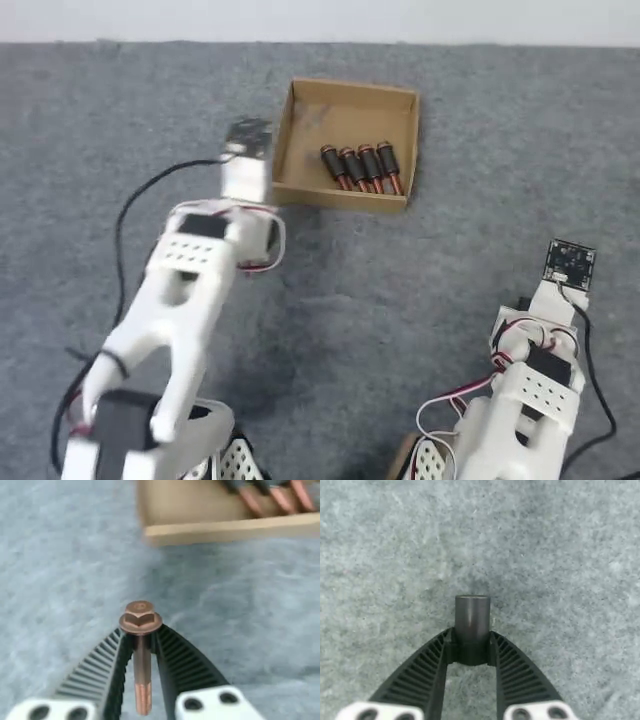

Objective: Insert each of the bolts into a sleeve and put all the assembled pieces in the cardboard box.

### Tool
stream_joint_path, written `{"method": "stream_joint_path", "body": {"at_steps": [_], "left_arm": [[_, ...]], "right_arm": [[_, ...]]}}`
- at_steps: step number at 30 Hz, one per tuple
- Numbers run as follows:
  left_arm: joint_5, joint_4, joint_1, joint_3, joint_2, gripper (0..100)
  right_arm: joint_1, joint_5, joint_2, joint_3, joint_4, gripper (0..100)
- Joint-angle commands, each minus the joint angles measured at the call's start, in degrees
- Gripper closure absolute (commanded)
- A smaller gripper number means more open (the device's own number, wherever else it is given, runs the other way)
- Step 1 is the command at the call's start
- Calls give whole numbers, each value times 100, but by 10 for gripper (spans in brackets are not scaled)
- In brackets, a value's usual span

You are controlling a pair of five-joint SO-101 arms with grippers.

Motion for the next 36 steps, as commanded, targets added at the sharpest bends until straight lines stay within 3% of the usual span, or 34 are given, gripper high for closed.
{"method": "stream_joint_path", "body": {"at_steps": [1,8,12,19,24,36], "left_arm": [[123,-431,-554,655,-1073,989],[123,-448,-1468,1868,-2312,989],[123,-448,-1987,2457,-2892,989],[132,-422,-2110,3134,-3763,989],[132,-422,-2101,3459,-4281,989],[132,-413,-1837,3837,-4914,989]], "right_arm": [[-66,79,-180,-26,-127,975],[-101,62,-180,88,-523,975],[-567,53,-180,97,-558,975],[-1323,-9,-189,26,-743,975],[-2018,-615,-189,18,-1833,975],[-3178,-624,-127,9,-4558,975]]}}
